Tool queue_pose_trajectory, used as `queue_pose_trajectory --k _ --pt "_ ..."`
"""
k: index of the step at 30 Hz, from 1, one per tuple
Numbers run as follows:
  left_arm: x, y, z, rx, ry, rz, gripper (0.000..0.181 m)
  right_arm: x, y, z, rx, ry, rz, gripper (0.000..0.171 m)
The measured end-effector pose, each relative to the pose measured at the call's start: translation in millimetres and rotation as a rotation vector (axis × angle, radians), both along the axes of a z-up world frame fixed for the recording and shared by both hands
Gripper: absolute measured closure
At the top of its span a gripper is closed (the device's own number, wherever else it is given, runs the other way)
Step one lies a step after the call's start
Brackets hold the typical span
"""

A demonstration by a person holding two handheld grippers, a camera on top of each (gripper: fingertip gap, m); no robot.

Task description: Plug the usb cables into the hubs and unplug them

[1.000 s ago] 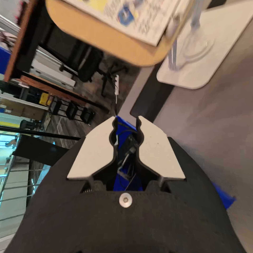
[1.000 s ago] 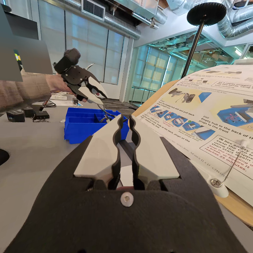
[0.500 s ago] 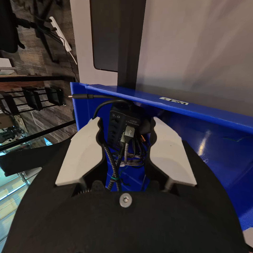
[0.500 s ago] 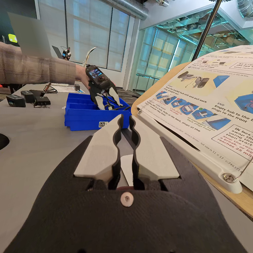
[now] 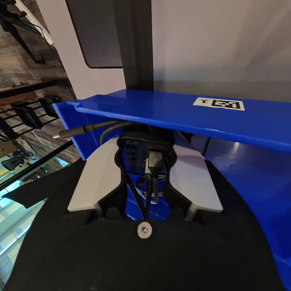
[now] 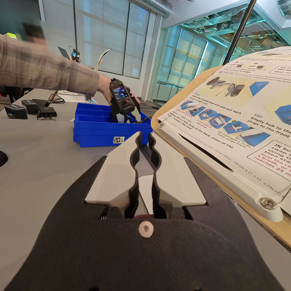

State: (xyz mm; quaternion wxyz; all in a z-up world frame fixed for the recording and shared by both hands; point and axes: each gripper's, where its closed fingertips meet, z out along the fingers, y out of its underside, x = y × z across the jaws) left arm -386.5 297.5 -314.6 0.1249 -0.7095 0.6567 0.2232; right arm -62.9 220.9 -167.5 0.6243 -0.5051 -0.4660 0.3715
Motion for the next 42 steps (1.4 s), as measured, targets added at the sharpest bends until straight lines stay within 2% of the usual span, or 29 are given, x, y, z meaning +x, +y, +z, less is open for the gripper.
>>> queue_pose_trajectory --k 4,8,14,19,26,42 --pt "-2.2 1.4 7.7 0.054 -0.035 0.003 0.127 -0.1 0.3 -0.5 0.002 -0.003 -0.002 0.166" --pt "-3.7 0.9 28.9 0.128 -0.132 0.021 0.126 -0.3 -0.6 0.8 0.006 -0.001 0.000 0.167" --pt "-16.9 -1.4 75.1 0.274 -0.304 0.083 0.127 -3.5 -2.0 -0.8 0.004 -0.004 0.009 0.166" --pt "-22.6 -4.6 124.5 0.406 -0.533 0.140 0.127 -6.5 -4.0 -1.2 -0.001 0.000 0.021 0.167" --pt "-31.5 -8.5 179.8 0.533 -0.679 0.171 0.127 -8.3 -3.9 -4.4 -0.010 -0.002 0.027 0.167" --pt "-34.4 -16.7 262.8 0.706 -0.679 0.177 0.127 -5.8 -5.4 -2.7 -0.008 0.006 0.042 0.166"
